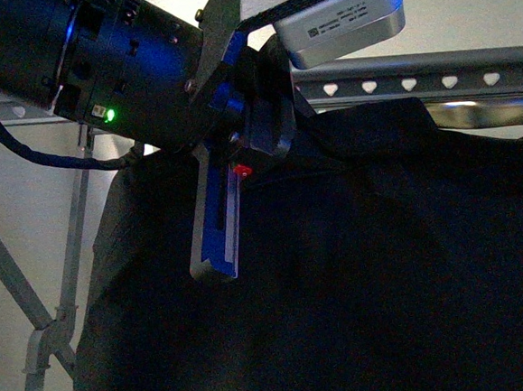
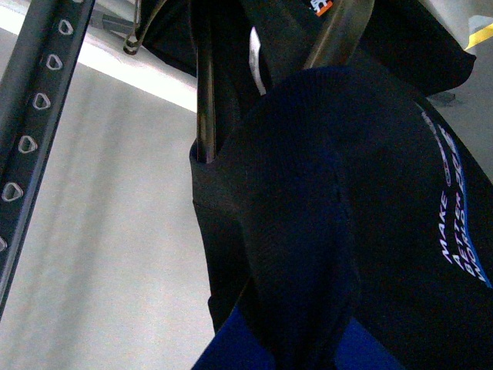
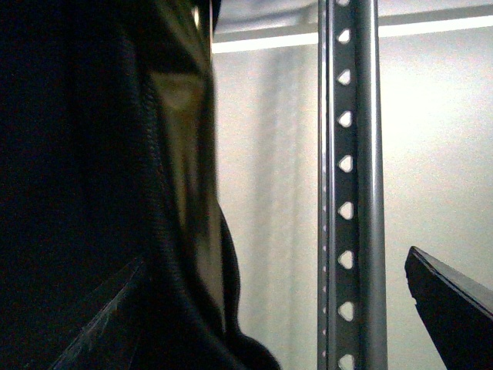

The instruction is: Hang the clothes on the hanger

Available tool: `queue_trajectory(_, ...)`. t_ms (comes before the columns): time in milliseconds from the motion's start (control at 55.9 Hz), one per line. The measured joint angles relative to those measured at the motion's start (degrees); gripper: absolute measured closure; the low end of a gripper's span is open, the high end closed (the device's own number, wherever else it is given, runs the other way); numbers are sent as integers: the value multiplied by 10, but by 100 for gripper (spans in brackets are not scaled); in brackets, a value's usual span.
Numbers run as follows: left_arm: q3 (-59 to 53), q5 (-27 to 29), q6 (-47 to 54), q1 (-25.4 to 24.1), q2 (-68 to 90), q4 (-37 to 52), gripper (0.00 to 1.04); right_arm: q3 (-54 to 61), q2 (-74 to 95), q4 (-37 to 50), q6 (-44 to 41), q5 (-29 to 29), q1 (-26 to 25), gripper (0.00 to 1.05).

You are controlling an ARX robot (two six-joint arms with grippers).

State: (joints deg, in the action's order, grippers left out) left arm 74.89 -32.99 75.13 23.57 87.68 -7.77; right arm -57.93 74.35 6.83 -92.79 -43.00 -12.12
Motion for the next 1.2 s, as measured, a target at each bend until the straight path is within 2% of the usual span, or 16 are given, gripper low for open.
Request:
queue_trajectory(107,0,0,0,0,0,0,101,-33,33,-15,8,27,9,10)
queue_trajectory(197,0,4,0,0,0,0,101,-50,60,-14,26,48,14,25)
queue_trajectory(358,0,9,0,-1,0,0,101,-60,101,8,64,82,24,58)
queue_trajectory(501,0,13,0,-1,0,0,101,-60,114,15,91,87,26,86)
queue_trajectory(555,0,14,0,-1,0,0,101,-60,114,10,90,87,26,93)
queue_trajectory(662,0,13,1,-1,0,1,97,-60,112,-8,83,84,25,95)
queue_trajectory(734,0,2,1,-1,0,2,86,-59,110,-22,79,87,24,95)
queue_trajectory(823,0,-2,1,-1,0,3,67,-50,103,-61,73,91,20,95)
queue_trajectory(1002,0,-2,2,-1,0,3,43,-45,88,-124,83,94,15,95)
queue_trajectory(1038,0,-2,2,-1,0,3,36,-44,84,-149,96,96,12,96)
queue_trajectory(1199,0,-3,2,-1,0,3,16,-39,78,-222,139,94,-2,96)
